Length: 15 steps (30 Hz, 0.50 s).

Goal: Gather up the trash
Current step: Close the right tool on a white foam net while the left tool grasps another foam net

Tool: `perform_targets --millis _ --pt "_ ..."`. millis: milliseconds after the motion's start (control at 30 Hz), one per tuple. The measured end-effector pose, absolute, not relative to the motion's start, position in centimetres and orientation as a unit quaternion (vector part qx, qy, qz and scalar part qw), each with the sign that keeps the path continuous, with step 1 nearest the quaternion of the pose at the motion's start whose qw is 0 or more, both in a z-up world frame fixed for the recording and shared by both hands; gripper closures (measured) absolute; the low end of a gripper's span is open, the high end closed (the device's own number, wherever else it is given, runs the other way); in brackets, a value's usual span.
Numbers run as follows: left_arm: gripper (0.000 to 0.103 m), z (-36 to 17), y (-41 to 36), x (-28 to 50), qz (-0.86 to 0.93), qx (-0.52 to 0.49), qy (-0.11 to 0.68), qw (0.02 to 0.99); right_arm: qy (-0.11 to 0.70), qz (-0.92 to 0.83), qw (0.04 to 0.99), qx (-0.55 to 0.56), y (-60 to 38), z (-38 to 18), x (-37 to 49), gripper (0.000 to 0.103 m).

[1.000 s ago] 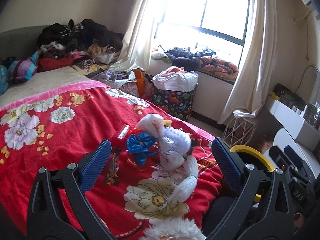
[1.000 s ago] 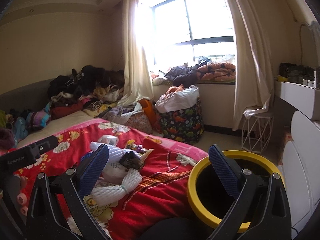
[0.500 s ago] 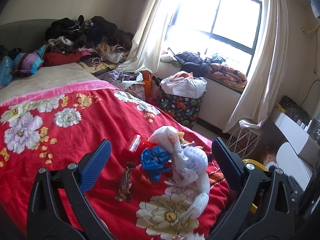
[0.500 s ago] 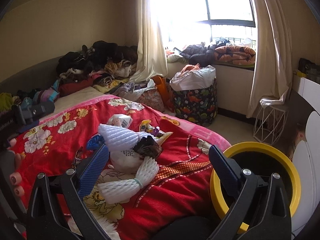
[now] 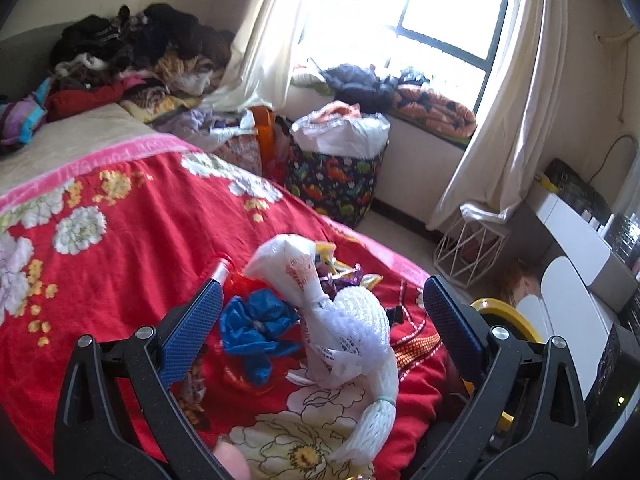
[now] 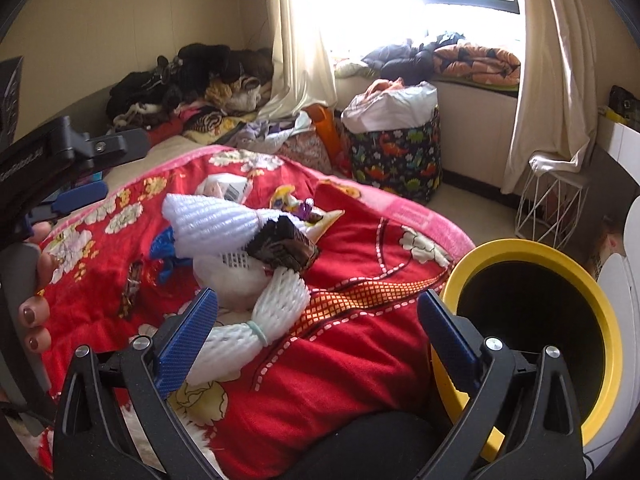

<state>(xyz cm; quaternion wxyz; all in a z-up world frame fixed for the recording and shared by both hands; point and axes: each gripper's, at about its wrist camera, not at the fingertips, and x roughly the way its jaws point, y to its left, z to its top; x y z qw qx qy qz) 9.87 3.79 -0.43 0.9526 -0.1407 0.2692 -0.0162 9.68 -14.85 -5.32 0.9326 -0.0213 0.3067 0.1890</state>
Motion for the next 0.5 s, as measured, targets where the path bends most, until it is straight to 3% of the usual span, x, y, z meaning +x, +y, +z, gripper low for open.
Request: perform_targets --millis 100,233,500 --pt "0.011 -1.3 3.8 11.1 -0.026 -0.153 0.289 0.945 0.326 0.197 0.925 -0.023 -14.6 -6.0 10.7 0.011" --pt "0.012 -2.2 3.6 12.2 -0.043 -0.159 0.307 0.937 0.363 0.219 0.906 -0.013 -14.0 -7.1 12.4 0.027" --pt "0.031 -3.2 3.6 13.6 -0.063 -0.185 0.335 0.922 0.415 0.253 0.874 0.019 -12.5 -9.3 14.7 0.037"
